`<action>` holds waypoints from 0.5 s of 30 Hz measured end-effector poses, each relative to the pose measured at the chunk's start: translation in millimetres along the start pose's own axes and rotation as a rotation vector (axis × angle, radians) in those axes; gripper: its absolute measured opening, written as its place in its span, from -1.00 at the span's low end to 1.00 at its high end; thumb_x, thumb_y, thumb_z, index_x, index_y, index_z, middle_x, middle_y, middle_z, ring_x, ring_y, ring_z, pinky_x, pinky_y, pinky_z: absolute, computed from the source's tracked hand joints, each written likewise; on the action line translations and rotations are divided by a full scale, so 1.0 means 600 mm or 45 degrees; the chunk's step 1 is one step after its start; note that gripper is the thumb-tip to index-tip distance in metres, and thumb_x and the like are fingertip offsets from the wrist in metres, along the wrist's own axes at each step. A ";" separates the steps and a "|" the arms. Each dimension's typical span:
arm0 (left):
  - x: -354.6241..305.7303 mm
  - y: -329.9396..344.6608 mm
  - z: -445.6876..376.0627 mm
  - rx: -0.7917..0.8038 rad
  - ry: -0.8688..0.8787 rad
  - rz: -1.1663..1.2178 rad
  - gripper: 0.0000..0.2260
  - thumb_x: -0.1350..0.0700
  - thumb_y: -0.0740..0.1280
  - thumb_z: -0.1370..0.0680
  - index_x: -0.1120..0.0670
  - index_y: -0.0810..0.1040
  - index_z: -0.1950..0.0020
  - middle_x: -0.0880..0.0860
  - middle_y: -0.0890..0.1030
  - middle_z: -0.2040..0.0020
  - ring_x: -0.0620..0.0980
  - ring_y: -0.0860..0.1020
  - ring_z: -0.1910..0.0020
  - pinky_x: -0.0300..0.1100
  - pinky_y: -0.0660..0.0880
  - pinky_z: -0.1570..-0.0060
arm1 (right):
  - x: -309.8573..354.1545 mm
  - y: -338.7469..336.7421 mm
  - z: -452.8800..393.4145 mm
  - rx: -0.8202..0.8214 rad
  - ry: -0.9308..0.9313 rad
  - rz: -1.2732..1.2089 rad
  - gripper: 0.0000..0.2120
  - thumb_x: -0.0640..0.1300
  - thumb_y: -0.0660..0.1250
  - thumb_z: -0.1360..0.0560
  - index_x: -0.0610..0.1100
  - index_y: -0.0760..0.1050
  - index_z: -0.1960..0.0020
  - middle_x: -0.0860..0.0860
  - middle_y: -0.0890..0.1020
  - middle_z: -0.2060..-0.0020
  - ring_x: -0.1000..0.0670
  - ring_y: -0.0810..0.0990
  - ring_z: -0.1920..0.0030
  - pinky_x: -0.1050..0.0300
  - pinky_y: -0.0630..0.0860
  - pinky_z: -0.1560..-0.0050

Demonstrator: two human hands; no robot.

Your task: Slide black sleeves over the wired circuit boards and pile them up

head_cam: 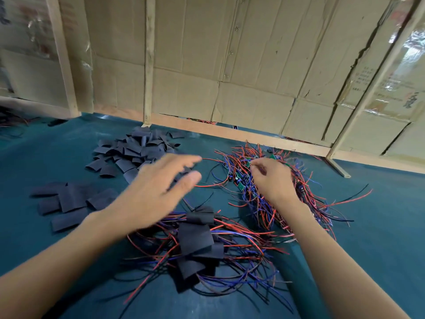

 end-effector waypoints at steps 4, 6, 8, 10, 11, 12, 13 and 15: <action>0.133 -0.041 -0.016 -0.100 -0.543 -0.543 -0.55 -0.22 0.16 -0.59 -0.12 0.36 -0.46 0.10 0.44 -0.37 0.22 0.39 -0.34 0.19 0.33 -0.31 | 0.012 0.027 -0.019 0.399 0.157 0.509 -0.73 0.04 0.34 -0.54 -0.18 0.61 0.08 -0.09 0.64 0.19 -0.17 0.63 0.14 0.03 0.58 0.12; 0.185 -0.044 0.000 0.029 -0.727 -0.619 -0.48 -0.29 0.18 -0.57 -0.14 0.31 -0.49 0.11 0.37 -0.43 0.26 0.31 -0.39 0.22 0.27 -0.33 | 0.025 0.026 -0.026 0.431 0.236 0.508 -0.82 -0.05 0.34 -0.44 -0.16 0.48 0.22 -0.08 0.57 0.27 -0.14 0.58 0.23 0.06 0.54 0.15; 0.211 -0.035 0.008 0.116 -0.742 -0.688 -0.43 -0.40 0.13 -0.52 -0.23 0.30 -0.48 0.05 0.37 -0.45 0.21 0.30 -0.40 0.17 0.24 -0.33 | 0.036 0.013 -0.037 0.410 0.317 0.411 -0.84 -0.10 0.32 -0.37 -0.15 0.38 0.28 -0.08 0.52 0.31 -0.08 0.52 0.30 0.10 0.50 0.19; 0.219 -0.027 0.009 0.154 -0.713 -0.765 -0.41 -0.48 0.05 -0.48 -0.31 0.28 -0.47 -0.01 0.35 -0.44 0.14 0.28 -0.40 0.12 0.21 -0.30 | 0.041 -0.017 -0.045 0.351 0.369 0.320 -0.79 -0.07 0.32 -0.36 -0.15 0.37 0.34 -0.06 0.52 0.39 -0.07 0.52 0.35 0.16 0.44 0.26; 0.219 -0.025 0.007 0.158 -0.689 -0.785 -0.42 -0.49 0.03 -0.48 -0.33 0.27 -0.46 -0.03 0.35 -0.42 0.13 0.27 -0.39 0.11 0.20 -0.29 | 0.043 -0.036 -0.048 0.312 0.412 0.250 -0.79 -0.06 0.32 -0.37 -0.16 0.41 0.35 -0.09 0.55 0.40 -0.10 0.57 0.34 0.15 0.48 0.26; 0.218 -0.022 0.005 0.161 -0.664 -0.800 -0.44 -0.49 0.03 -0.48 -0.35 0.26 -0.44 -0.04 0.35 -0.40 0.11 0.26 -0.38 0.10 0.19 -0.27 | 0.043 -0.055 -0.050 0.270 0.469 0.130 -0.80 -0.07 0.33 -0.38 -0.20 0.48 0.31 -0.13 0.60 0.38 -0.14 0.62 0.31 0.11 0.57 0.24; 0.218 -0.021 0.004 0.152 -0.639 -0.814 -0.47 -0.48 0.04 -0.49 -0.36 0.29 -0.42 -0.06 0.35 -0.38 0.10 0.26 -0.37 0.09 0.18 -0.26 | 0.044 -0.074 -0.049 0.247 0.546 -0.045 -0.81 -0.11 0.34 -0.40 -0.25 0.53 0.25 -0.15 0.64 0.35 -0.15 0.65 0.31 0.02 0.65 0.19; 0.220 -0.020 0.003 0.100 -0.631 -0.808 -0.57 -0.43 0.10 -0.51 -0.35 0.40 -0.32 -0.08 0.39 -0.31 0.07 0.28 -0.34 0.07 0.17 -0.23 | 0.048 -0.109 -0.042 0.278 0.678 -0.436 -0.89 -0.23 0.37 -0.45 -0.28 0.55 0.18 -0.18 0.64 0.33 -0.11 0.62 0.38 -0.04 0.69 0.22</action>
Point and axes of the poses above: each hand's wrist, its own z-axis away from the middle knuckle, its own y-axis out of the palm, x = y × z, the point moved 2 cm from there along -z, towards the middle knuckle
